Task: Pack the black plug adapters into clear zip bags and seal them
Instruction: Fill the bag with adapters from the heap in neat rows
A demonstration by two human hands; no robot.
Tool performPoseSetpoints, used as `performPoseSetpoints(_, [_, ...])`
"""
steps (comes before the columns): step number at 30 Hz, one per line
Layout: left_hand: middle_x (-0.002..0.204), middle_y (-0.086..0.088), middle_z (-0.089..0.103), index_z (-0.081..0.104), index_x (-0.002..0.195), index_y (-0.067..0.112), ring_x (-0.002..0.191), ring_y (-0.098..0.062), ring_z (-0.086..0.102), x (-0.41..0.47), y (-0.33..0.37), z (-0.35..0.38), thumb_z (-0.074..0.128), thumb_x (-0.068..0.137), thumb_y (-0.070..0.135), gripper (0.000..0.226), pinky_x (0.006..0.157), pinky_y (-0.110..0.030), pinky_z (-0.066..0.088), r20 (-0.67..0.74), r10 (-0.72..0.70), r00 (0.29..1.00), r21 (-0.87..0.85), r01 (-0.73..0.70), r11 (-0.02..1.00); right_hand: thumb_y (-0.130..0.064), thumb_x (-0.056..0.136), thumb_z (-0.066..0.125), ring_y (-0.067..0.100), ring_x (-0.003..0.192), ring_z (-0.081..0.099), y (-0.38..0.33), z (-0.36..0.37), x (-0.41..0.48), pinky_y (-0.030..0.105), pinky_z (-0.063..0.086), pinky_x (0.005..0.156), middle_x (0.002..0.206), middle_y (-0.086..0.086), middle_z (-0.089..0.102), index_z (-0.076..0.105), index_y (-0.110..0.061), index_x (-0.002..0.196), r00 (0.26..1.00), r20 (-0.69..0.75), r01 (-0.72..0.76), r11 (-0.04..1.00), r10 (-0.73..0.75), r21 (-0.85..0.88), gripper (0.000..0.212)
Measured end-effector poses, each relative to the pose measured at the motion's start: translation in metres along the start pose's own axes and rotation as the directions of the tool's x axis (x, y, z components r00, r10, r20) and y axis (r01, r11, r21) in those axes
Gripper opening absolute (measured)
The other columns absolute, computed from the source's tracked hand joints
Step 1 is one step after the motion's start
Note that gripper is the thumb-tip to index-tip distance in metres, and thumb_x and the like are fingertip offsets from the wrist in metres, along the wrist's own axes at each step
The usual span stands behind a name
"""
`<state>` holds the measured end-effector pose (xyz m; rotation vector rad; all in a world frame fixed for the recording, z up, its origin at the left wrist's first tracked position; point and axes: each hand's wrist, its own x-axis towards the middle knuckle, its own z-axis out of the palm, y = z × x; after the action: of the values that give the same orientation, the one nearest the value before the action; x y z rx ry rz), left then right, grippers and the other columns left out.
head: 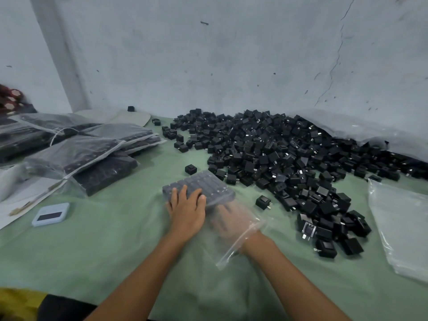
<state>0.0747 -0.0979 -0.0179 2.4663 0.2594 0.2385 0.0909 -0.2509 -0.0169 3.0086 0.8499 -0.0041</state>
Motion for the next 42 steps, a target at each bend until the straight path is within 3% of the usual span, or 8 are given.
performPoseSetpoints(5, [0.158,-0.007,0.034,0.054,0.139,0.023,0.149,-0.023,0.019,-0.011,-0.033,-0.006,0.046,0.102,0.038,0.041,0.122,-0.041,0.017,-0.079,0.122,0.989,-0.033,-0.124,0.992,-0.037,0.099,0.047,0.011,0.113,0.052,0.019,0.012,-0.099,0.030,0.045,0.099,0.122,-0.009,0.057,0.060,-0.028,0.120,0.983,-0.162,0.142,0.913,-0.085,0.381,0.027])
performPoseSetpoints(10, [0.137,-0.004,0.055,0.064,0.122,0.017,0.133,-0.021,0.042,-0.019,-0.055,-0.014,0.056,0.098,0.023,0.027,0.110,-0.026,0.026,-0.223,0.139,0.965,-0.105,-0.165,0.981,-0.040,0.090,0.048,0.001,0.065,0.061,0.060,-0.018,-0.124,0.029,0.054,0.066,0.076,-0.016,0.068,0.065,-0.033,0.098,0.852,-0.424,-0.066,0.868,0.306,0.492,0.020])
performPoseSetpoints(17, [0.092,0.010,0.062,0.062,0.091,0.026,0.089,-0.014,0.057,-0.064,-0.017,-0.021,0.060,0.096,0.024,0.005,0.084,-0.037,0.048,-0.238,0.248,0.939,-0.140,-0.286,0.948,-0.023,0.102,0.043,0.031,0.120,0.053,0.104,-0.019,-0.026,0.042,0.045,0.101,0.142,0.005,0.043,0.047,-0.030,0.143,0.938,-0.002,-0.331,0.894,0.348,0.302,0.042])
performPoseSetpoints(24, [0.071,0.017,0.041,0.054,0.087,0.030,0.069,-0.005,0.047,-0.115,0.019,-0.026,0.056,0.083,0.070,0.040,0.066,-0.019,0.031,-0.068,0.621,0.781,0.058,-0.619,0.784,-0.043,0.099,0.052,0.031,0.107,0.059,0.102,-0.017,-0.038,0.043,0.049,0.090,0.120,0.000,0.054,0.050,-0.035,0.127,0.900,-0.020,-0.402,0.846,0.436,0.350,0.030])
performPoseSetpoints(27, [0.073,0.015,0.053,0.052,0.085,0.029,0.072,-0.011,0.054,-0.117,0.019,-0.022,0.056,0.078,0.073,0.046,0.067,-0.026,0.038,-0.014,0.651,0.759,0.182,-0.639,0.748,-0.040,0.099,0.051,0.020,0.084,0.066,0.099,-0.030,-0.068,0.042,0.055,0.074,0.099,-0.004,0.064,0.053,-0.031,0.117,0.845,-0.088,-0.323,0.635,0.527,0.702,0.019])
performPoseSetpoints(32, [0.060,0.007,0.055,0.048,0.066,0.023,0.057,-0.018,0.056,-0.111,0.017,-0.015,0.070,0.078,0.040,0.031,0.053,-0.028,0.041,-0.068,0.681,0.729,0.312,-0.633,0.709,-0.012,0.105,0.039,0.028,0.074,0.070,0.082,-0.044,-0.123,0.034,0.059,0.064,0.108,0.018,0.066,0.068,-0.014,0.112,0.849,0.141,-0.069,-0.158,0.509,0.985,0.029])
performPoseSetpoints(38, [0.063,0.006,0.050,0.039,0.070,0.025,0.057,-0.018,0.052,-0.110,0.023,-0.012,0.066,0.089,0.031,0.033,0.051,-0.030,0.037,-0.185,0.641,0.745,0.239,-0.598,0.765,-0.004,0.099,0.053,0.021,0.063,0.062,0.046,-0.029,-0.156,0.027,0.050,0.053,0.094,0.013,0.064,0.070,-0.006,0.113,0.895,0.215,-0.092,-0.310,0.392,0.946,0.023])
performPoseSetpoints(42, [0.068,0.005,0.052,0.044,0.075,0.023,0.059,-0.019,0.053,-0.114,0.026,-0.013,0.061,0.095,0.031,0.027,0.053,-0.032,0.037,-0.225,0.589,0.776,0.201,-0.555,0.807,0.003,0.083,0.072,0.012,0.063,0.060,0.017,-0.024,-0.138,0.024,0.050,0.060,0.108,0.010,0.064,0.065,-0.009,0.120,0.943,0.140,-0.124,-0.073,0.303,0.990,0.039])
